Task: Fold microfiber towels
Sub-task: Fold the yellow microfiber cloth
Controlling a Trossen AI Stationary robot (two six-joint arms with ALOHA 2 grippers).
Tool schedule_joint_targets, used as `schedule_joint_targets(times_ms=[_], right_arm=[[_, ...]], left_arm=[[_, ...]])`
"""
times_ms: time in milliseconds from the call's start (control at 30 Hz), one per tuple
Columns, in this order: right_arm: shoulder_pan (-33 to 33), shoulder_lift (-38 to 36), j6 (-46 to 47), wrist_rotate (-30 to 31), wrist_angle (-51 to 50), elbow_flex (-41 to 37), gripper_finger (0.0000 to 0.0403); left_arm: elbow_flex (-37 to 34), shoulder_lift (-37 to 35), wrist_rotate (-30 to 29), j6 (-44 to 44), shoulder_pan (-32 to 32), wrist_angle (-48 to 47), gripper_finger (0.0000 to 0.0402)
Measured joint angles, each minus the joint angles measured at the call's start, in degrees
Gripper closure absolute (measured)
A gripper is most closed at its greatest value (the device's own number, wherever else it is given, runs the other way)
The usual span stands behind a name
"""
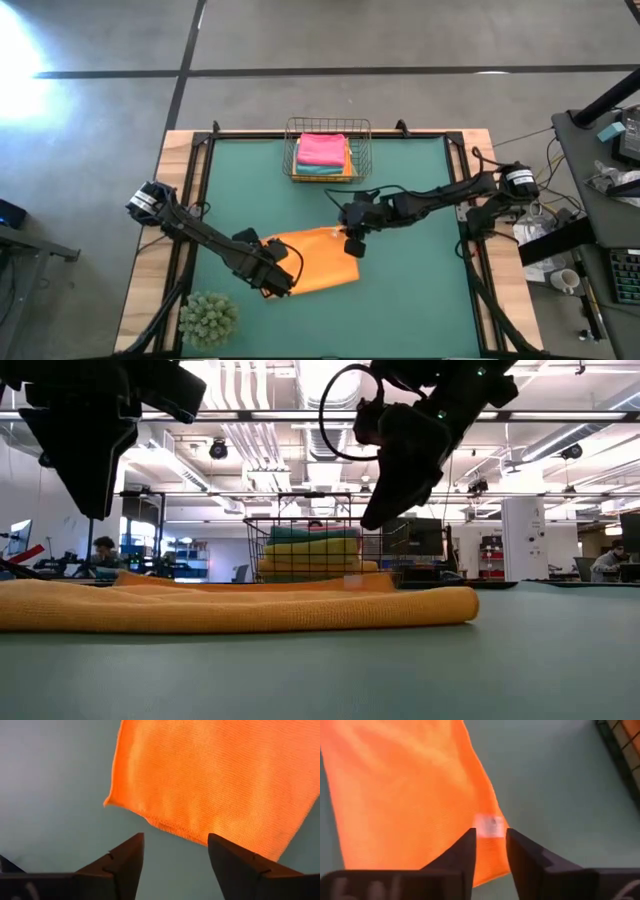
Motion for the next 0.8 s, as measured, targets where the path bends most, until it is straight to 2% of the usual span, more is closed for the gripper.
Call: schedule_joint_targets(times_ms=[133,233,433,567,800], right_arm=[[-1.26,-0.12,-2.40,0.02,-2.86,1.30,0.0272],[-1.81,-1.12,-4.65,-0.75,-9.75,3.37,0.0254],[-0.53,-3.25,-8.74,-10.97,-21.78,5.88,0.0242],[2.42,-3.58,-7.60,-15.26,-22.71,4.54,0.0245],[10.09,-2.78,-6.91,-15.35,-20.58,3.48,0.0242]], left_arm=[[0.10,0.00,0.08,0.10,-0.03,0.83,0.0196],[0.12,0.00,0.43,3.52,-0.84,4.99,0.0195],[0.14,0.00,1.16,14.36,-3.78,15.87,0.0196],[-0.39,0.01,1.09,16.10,-6.31,17.87,0.0196],[-2.67,0.07,-0.63,16.11,-10.55,20.78,0.0196]])
